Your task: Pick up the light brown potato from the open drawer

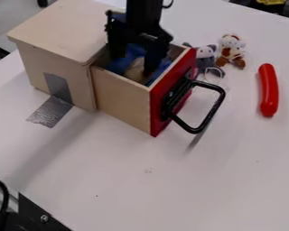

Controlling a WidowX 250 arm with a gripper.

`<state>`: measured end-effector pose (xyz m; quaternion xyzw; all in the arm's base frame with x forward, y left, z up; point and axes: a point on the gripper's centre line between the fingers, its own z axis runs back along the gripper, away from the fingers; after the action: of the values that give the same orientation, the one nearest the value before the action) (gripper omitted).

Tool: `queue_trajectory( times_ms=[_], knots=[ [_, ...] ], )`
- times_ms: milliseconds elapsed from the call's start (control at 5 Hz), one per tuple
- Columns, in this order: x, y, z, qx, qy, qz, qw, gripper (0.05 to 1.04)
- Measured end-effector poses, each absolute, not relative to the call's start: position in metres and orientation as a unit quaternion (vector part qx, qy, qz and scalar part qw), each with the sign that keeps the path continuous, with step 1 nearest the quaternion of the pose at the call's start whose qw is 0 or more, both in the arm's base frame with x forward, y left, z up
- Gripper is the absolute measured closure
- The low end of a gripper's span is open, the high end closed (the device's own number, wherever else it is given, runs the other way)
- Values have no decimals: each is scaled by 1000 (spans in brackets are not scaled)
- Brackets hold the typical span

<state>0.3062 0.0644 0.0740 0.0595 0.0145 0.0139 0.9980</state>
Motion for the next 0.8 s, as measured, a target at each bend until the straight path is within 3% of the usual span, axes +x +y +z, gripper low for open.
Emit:
queue_trajectory(
  times_ms=[600,800],
  knots=[
    [307,66,56,83,30,17,996,87],
    [309,62,50,90,33,13,995,137]
  ],
)
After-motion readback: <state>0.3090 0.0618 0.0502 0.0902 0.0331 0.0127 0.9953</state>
